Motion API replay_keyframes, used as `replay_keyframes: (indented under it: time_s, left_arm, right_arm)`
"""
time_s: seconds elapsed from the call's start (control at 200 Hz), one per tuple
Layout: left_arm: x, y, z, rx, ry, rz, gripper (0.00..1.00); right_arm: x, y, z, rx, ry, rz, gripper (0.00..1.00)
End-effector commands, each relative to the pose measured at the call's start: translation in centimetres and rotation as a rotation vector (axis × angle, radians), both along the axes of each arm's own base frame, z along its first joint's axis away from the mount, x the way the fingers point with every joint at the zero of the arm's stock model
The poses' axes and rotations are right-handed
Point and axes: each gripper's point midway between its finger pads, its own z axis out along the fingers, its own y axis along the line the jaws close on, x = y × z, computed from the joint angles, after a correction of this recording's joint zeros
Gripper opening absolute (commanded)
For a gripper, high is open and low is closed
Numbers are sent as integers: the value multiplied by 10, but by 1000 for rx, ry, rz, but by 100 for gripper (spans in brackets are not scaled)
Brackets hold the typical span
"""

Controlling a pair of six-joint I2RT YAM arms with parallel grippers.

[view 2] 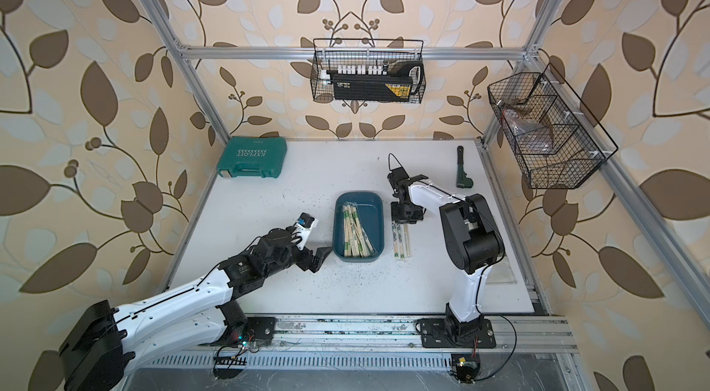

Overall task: Take the paired disposable chopsticks out of the storage box
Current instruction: Place the paired disposable chopsticks at the center of the board.

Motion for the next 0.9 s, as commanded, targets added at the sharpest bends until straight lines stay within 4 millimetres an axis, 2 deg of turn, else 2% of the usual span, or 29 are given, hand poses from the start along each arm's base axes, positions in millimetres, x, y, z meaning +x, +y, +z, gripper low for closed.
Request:
replay_keyframes:
  time_s: [0.0, 0.365, 0.895]
  left_arm:
    - [3, -10, 20, -32, -37, -24, 99]
    - [3, -10, 20, -31, -38, -23, 99]
    - [3, -11, 18, -28, -35, -25, 99]
  right_arm:
    - [-8, -5, 0, -17, 20, -13, 22]
    - [-3, -10, 1, -16, 14, -35, 18]
    - [-9, -8, 8, 5, 9, -36, 17]
